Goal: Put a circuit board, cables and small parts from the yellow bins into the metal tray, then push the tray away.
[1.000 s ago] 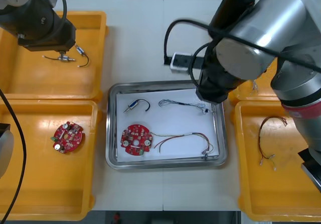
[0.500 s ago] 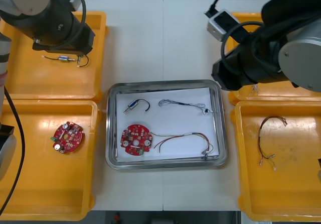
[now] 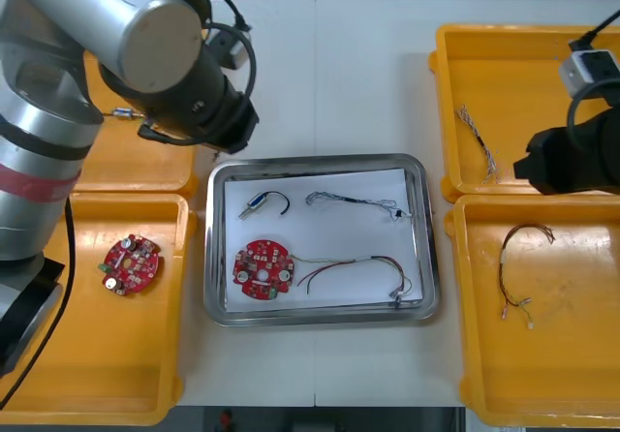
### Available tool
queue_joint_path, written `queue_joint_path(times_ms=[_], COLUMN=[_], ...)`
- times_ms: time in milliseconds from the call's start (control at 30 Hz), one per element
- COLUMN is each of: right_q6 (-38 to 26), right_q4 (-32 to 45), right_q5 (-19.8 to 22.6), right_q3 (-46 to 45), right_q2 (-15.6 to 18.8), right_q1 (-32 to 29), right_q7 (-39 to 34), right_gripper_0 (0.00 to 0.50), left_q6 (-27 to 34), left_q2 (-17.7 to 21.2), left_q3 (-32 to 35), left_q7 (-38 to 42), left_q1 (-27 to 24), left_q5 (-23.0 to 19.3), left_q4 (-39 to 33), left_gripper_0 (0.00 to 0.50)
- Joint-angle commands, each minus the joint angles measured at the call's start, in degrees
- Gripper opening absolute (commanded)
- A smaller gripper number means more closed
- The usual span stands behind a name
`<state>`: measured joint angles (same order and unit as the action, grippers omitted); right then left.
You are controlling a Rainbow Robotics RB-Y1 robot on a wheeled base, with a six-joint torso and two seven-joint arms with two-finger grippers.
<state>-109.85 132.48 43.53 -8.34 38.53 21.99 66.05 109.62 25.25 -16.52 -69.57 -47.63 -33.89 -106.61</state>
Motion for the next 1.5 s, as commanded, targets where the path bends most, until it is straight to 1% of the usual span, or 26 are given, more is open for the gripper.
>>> queue_joint_path(times_ms=[33,133,300,433,600,800,1100,1400,1467,1500], right_q6=[-0.2,-0.2,-0.2,-0.2,-0.2,-0.2,-0.2,-0.2,-0.2,-0.2], right_q4=[1.8,1.8,1.8,1.8,1.2,1.2,1.0,1.0,1.0,1.0], right_q5=[1.4,1.7,1.2,0.8,1.4,2.0,2.7,3.8,3.9,4.0], right_q3=[-6.4,-9.1,-12.1,-12.8,-12.5,-12.5,-12.5,-12.1,-12.1,-12.1], right_q2=[3.5,3.9,4.2,4.2,4.2,4.4,6.0,7.4,7.5,7.6], right_q1=[-4.8,-7.0,-10.8,-15.3,-18.0,-18.9,-18.9,-18.8,-18.7,-18.7], right_q7=[-2.9,-2.4,-1.7,-1.3,-1.0,-0.7,-0.7,-0.7,-0.5,-0.3], right_gripper_0=[0.500,0.500,0.500,0.500,0.500,0.500,0.500,0.500,0.500,0.500], left_q6=[-1.3,-3.6,-9.3,-12.6,-15.6,-17.5,-19.4,-19.4,-19.4,-19.4], left_q2=[-2.2,-2.7,-3.4,-4.6,-5.6,-5.6,-5.6,-5.5,-5.4,-5.4], left_q3=[-6.0,-8.9,-13.0,-16.1,-18.5,-20.7,-23.0,-23.6,-23.6,-23.6], left_q7=[-0.7,-0.3,-0.4,-0.7,-0.9,-1.2,-0.8,-0.5,-0.4,-0.4], left_q1=[-0.6,-0.6,-0.6,-0.8,-0.9,-0.9,-0.8,-0.8,-0.8,-0.8], left_q5=[-0.8,-0.8,-0.4,2.1,3.1,3.6,4.4,4.4,4.4,4.4], left_q4=[-1.4,-0.6,3.6,6.9,10.7,13.2,15.2,15.4,15.4,15.4], left_gripper_0=[0.002,0.000,0.003,0.002,0.000,0.001,0.002,0.001,0.069,0.133])
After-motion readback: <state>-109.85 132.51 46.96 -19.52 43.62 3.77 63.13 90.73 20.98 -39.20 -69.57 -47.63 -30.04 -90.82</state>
